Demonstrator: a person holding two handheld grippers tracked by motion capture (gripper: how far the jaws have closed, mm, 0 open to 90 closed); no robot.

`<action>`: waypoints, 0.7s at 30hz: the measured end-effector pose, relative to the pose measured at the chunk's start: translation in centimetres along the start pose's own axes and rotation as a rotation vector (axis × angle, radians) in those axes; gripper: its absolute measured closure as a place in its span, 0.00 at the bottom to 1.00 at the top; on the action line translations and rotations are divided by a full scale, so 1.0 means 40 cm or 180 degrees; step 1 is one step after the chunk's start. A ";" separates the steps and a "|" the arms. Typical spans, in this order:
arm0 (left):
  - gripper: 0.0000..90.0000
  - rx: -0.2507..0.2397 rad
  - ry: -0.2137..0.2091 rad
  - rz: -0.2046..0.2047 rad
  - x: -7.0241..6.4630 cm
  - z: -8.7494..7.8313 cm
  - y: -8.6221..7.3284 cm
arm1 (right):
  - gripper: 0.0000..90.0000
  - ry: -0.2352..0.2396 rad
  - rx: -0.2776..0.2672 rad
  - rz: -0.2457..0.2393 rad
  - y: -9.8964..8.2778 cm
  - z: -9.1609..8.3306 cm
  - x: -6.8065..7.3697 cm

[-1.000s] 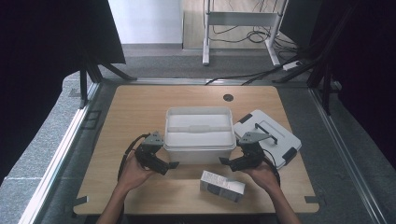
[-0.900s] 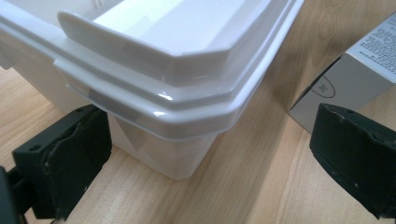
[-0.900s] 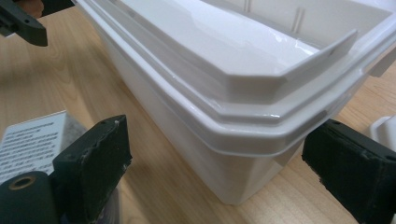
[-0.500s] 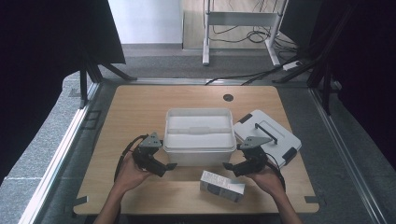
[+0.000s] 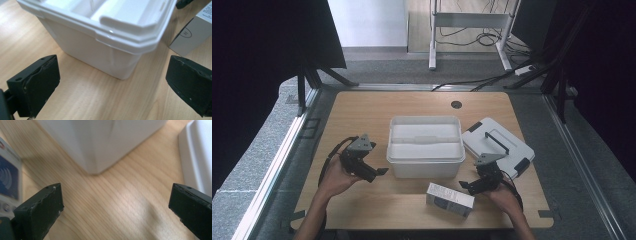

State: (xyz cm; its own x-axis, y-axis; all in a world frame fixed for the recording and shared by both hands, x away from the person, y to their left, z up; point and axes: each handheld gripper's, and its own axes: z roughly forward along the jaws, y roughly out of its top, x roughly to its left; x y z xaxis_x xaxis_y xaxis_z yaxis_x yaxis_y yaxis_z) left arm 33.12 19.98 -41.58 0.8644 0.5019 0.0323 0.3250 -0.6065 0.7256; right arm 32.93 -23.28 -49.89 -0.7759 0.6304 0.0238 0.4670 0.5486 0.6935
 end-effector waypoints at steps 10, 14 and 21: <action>0.00 0.0252 -0.0035 0.0253 0.038 -0.010 0.103 | 0.01 -0.0028 0.0093 -0.0038 -0.043 0.020 -0.012; 0.00 0.0340 -0.0070 0.0323 0.059 -0.006 0.147 | 0.00 -0.0031 0.0036 -0.0053 -0.050 0.020 -0.012; 0.04 0.0533 -0.0194 0.0516 0.092 0.022 0.224 | 0.00 -0.0032 0.0003 -0.0050 -0.054 0.020 -0.009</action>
State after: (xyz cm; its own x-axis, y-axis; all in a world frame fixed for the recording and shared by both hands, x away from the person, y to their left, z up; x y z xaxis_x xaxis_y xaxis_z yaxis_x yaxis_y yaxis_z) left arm 39.56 15.85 -35.56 0.9303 0.3546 0.0937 0.2349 -0.7723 0.5902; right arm 32.54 -24.27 -51.97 -0.7788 0.6273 0.0056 0.4553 0.5591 0.6929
